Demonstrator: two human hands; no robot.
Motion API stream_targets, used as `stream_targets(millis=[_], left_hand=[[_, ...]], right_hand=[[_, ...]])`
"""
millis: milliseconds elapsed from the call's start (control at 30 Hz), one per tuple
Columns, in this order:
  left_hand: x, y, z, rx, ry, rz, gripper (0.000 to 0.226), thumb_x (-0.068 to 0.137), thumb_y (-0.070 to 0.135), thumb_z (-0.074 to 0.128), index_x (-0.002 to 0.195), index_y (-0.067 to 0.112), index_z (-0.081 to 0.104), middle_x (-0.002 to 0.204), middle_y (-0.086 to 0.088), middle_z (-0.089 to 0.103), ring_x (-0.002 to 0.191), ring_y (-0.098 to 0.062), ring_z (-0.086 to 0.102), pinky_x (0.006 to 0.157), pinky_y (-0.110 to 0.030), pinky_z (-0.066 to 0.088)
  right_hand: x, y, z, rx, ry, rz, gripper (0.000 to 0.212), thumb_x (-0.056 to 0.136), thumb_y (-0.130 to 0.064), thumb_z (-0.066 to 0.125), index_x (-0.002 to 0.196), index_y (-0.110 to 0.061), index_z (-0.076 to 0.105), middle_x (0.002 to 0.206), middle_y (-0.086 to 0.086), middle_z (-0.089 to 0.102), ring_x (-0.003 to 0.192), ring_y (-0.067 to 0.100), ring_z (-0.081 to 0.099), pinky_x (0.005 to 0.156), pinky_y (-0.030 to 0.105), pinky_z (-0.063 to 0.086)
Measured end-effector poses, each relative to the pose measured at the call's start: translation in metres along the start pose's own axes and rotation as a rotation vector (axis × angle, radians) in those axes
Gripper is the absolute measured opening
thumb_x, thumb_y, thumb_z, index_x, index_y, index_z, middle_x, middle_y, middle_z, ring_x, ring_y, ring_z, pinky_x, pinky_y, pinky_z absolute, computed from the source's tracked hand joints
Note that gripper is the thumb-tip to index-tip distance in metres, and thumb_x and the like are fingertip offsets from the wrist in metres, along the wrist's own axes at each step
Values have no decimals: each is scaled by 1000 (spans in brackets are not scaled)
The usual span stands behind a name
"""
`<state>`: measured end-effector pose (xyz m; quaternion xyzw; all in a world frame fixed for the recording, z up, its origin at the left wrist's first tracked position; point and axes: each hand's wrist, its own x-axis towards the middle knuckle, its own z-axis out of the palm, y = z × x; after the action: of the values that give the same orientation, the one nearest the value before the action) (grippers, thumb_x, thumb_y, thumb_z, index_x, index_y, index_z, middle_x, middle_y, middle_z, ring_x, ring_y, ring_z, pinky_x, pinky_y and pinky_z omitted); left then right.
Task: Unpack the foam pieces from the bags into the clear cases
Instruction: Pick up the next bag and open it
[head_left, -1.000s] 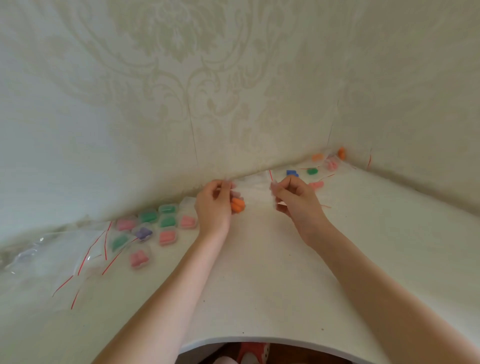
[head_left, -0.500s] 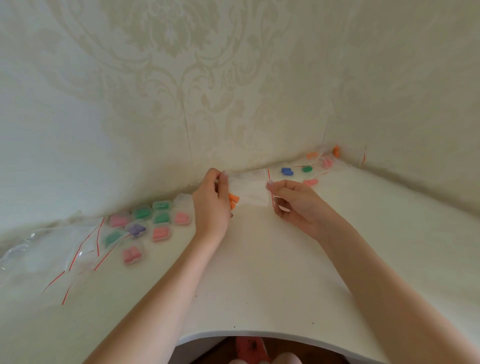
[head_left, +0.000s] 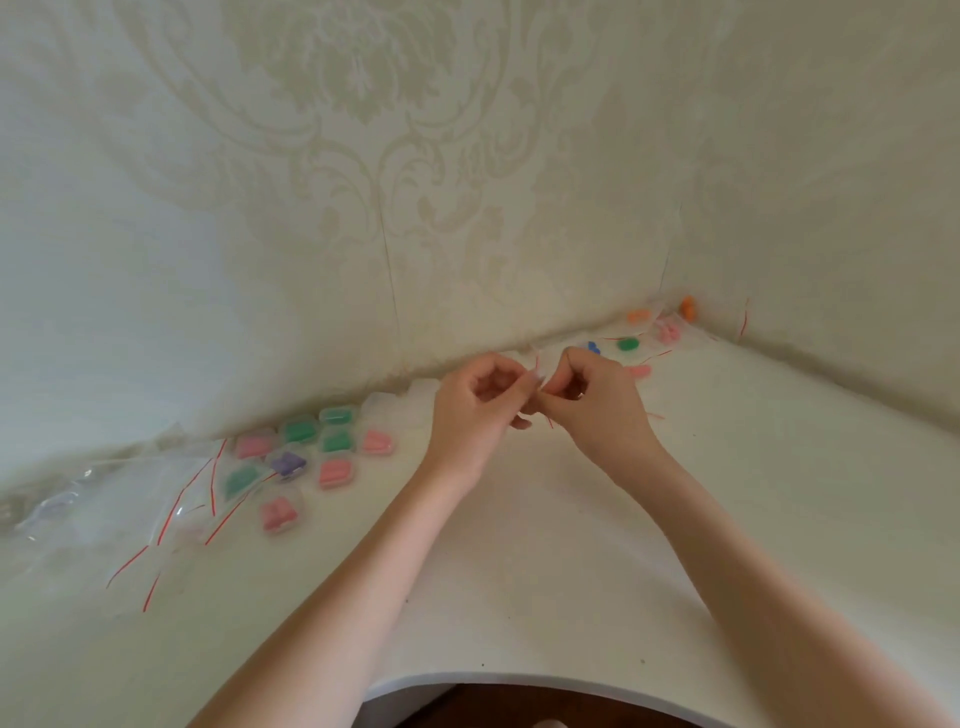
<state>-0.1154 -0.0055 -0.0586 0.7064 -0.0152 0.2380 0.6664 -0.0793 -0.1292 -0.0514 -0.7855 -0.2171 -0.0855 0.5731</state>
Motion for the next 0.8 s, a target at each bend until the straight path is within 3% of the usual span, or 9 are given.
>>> stream_targets(millis=[133,200,300,367,467,567,700,800], left_hand=[[5,-7,-3,-60,-60,-155,11,87,13,65,80,5,61,73,-11,66,61,-13,64,57,-23,53],[6,-9,-5,-63,-75,-177,12,90,13,60,83,4,60,77,-12,67,64,-15,65,60,-24,54],[7,-10,-3,-103,-92,-168,12,94,9,54,84,2,56,71,-7,64,62,-10,64,60,-23,54],[8,-9,-3,-162,-87,-163,12,93,4,53,82,2,55,66,-5,61,58,-8,61,58,-22,54],[7,-7,-2,-176,-110,-161,11,94,3,51,84,2,54,65,-7,57,55,-9,59,57,-21,53],[5,-9,1,-72,-122,-153,14,96,7,49,84,4,54,65,-3,57,56,-8,56,58,-22,51],[-4,-11,8,226,-99,-55,29,98,13,38,70,12,46,60,4,49,53,-6,45,54,-19,39],[-9,-11,11,392,-48,56,30,98,12,36,68,11,37,58,0,40,53,-8,33,50,-20,28]], right_hand=[[-2,2,-2,-116,-136,-11,30,73,-12,78,65,-11,49,62,6,58,51,0,45,51,11,36],[-2,2,-2,-80,-189,10,26,79,-18,74,70,-10,51,68,9,65,56,4,55,57,18,45],[-2,1,-4,34,-149,54,24,89,-23,64,77,-8,49,69,11,64,58,12,61,61,28,54],[-3,0,-3,119,-108,111,23,94,-22,57,81,-6,47,65,8,62,56,12,59,60,28,55],[-7,1,5,110,-95,161,21,98,-21,48,82,-7,45,63,2,56,52,12,52,52,22,50],[-9,4,8,-120,-112,71,27,99,-22,41,73,-13,43,62,-5,52,48,3,41,48,14,34],[-17,0,12,-151,-104,-20,30,99,-19,38,70,-15,39,58,-8,49,48,4,40,47,17,30],[-19,-2,17,-243,-69,-43,33,100,-20,35,68,-19,29,56,-3,41,48,11,33,48,27,24]])
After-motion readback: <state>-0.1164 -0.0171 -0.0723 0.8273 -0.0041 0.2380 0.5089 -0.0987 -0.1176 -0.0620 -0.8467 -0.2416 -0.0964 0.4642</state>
